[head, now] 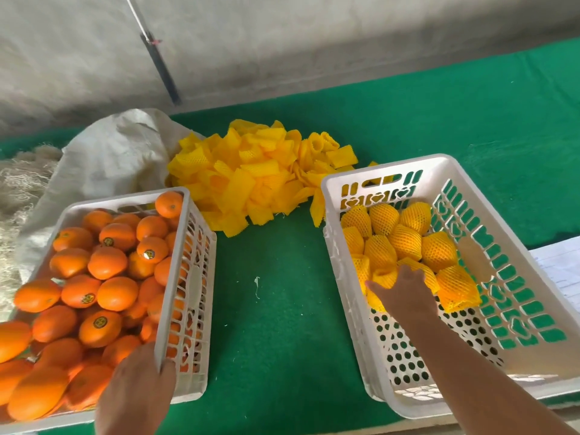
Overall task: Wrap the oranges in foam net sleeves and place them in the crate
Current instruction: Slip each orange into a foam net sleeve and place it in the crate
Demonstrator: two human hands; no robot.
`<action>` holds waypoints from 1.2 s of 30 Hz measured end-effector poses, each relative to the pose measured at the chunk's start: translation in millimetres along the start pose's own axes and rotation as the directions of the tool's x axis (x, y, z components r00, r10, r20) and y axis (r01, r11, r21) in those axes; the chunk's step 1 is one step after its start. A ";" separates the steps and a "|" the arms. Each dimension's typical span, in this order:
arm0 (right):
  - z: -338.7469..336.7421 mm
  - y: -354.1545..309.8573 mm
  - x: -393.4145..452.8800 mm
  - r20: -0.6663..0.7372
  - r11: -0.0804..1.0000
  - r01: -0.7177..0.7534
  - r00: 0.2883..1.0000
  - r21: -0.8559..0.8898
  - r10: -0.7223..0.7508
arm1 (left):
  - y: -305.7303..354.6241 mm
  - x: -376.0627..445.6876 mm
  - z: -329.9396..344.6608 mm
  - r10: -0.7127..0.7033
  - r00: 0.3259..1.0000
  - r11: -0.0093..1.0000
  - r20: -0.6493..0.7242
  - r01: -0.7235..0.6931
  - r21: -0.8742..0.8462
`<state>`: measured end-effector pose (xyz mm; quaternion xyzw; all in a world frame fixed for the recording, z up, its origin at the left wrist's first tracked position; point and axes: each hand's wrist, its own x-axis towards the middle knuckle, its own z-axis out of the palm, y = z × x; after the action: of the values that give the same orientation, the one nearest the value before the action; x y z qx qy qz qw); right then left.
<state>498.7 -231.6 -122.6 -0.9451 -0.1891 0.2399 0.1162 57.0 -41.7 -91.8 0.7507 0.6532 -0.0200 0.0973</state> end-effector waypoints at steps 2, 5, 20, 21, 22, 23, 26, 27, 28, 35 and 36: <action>-10.5 -9.2 -15.8 -0.043 0.998 0.021 0.999 0.058 -0.019 | 0.8 -2.2 -1.6 0.014 1.000 1.000 0.018 -0.014 -0.020; -23.8 -32.3 -48.1 -0.127 0.971 0.091 0.990 0.219 -0.064 | 1.7 -8.1 -5.5 0.040 0.997 0.998 0.063 -0.037 -0.052; 9.7 -149.7 -147.6 -0.230 0.961 0.277 0.934 -0.018 -0.274 | -25.2 -0.1 -47.4 0.285 0.945 0.950 0.160 -0.256 -0.179; 12.9 -158.0 -154.8 -0.223 0.957 0.291 0.933 0.003 -0.283 | -32.8 4.5 -53.2 0.284 0.948 0.944 0.146 -0.250 -0.216; 17.4 -168.2 -163.4 -0.206 0.951 0.309 0.933 0.030 -0.296 | -40.6 10.1 -59.1 0.281 0.952 0.942 0.125 -0.249 -0.223; 23.1 -179.8 -172.4 -0.183 0.942 0.329 0.932 0.059 -0.314 | -48.0 16.0 -64.0 0.291 0.953 0.943 0.083 -0.271 -0.194; 44.3 -218.1 -200.1 -0.113 0.904 0.415 0.908 0.104 -0.404 | -72.7 29.0 -72.9 0.364 0.931 0.929 -0.028 -0.365 -0.062; 52.5 -231.0 -209.1 -0.096 0.882 0.460 0.887 0.104 -0.451 | -81.1 30.9 -77.1 0.367 0.929 0.929 -0.037 -0.368 -0.022; 61.3 -244.3 -218.3 -0.082 0.857 0.505 0.863 0.104 -0.499 | -90.3 32.0 -80.6 0.367 0.929 0.930 -0.051 -0.367 0.018; 124.4 -305.7 -265.4 -0.014 0.701 0.707 0.705 0.098 -0.709 | -149.1 38.0 -76.9 0.332 0.940 0.943 -0.077 -0.331 0.024; 132.3 -309.0 -267.8 -0.008 0.682 0.728 0.684 0.069 -0.730 | -154.5 37.6 -75.7 0.327 0.941 0.944 -0.087 -0.329 -0.008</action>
<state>121.9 -46.7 -30.5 -0.7851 -0.5422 0.1896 0.2317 -97.0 27.9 -42.0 0.8480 0.5227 0.0354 0.0799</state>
